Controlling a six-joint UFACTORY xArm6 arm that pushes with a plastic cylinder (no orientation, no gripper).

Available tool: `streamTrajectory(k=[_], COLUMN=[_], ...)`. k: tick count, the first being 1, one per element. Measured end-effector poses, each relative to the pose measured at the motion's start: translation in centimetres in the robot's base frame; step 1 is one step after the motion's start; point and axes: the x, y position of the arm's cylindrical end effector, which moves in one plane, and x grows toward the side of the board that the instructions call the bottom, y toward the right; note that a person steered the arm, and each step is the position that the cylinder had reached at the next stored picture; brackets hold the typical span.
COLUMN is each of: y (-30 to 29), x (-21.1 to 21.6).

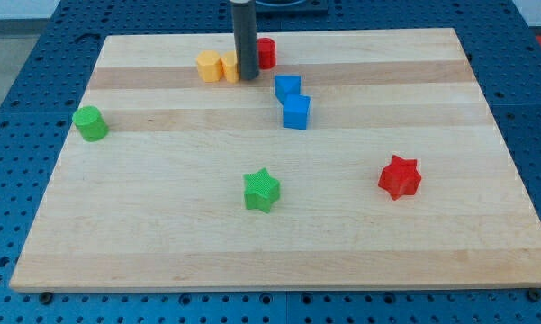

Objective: Move the yellow hexagon along with the yellow heart closer to the red circle

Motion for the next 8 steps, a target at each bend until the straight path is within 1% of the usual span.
streamTrajectory(k=[1,2,3,4,5,6,7,8], y=[-3.1,-6.6,-10.7,-12.1,-12.1,-11.8,-10.2,-6.8], x=[1.7,4.3,5.1,2.6,1.2,1.2,0.9,0.8])
